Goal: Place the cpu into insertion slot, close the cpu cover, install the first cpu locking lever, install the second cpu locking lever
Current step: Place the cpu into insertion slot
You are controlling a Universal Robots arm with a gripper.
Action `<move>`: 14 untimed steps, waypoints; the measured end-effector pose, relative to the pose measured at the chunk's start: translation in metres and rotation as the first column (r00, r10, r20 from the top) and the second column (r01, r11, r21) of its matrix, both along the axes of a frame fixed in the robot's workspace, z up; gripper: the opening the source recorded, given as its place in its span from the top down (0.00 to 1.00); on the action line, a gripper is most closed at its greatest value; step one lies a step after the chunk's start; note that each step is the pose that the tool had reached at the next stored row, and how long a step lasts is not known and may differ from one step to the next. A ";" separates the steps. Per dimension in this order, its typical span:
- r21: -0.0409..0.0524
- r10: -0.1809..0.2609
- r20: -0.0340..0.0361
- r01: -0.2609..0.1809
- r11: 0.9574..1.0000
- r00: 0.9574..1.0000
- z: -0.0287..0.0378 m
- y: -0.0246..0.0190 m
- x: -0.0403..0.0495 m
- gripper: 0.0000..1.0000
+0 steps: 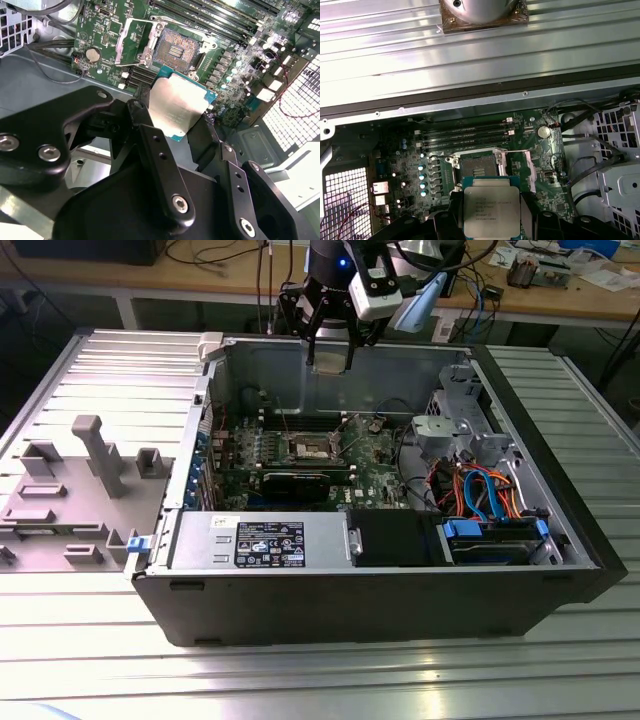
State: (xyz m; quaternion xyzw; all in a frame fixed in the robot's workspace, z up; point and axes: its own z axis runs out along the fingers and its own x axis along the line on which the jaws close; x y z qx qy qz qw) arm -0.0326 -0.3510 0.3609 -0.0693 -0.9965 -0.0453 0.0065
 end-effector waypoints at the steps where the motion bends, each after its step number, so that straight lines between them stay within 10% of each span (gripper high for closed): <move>1: 0.000 0.000 0.000 0.000 1.000 1.000 0.0000 0.0000 0.0000 0.46; 14: 0.000 -0.040 0.000 0.040 0.999 0.999 0.0000 0.0000 0.0000 0.46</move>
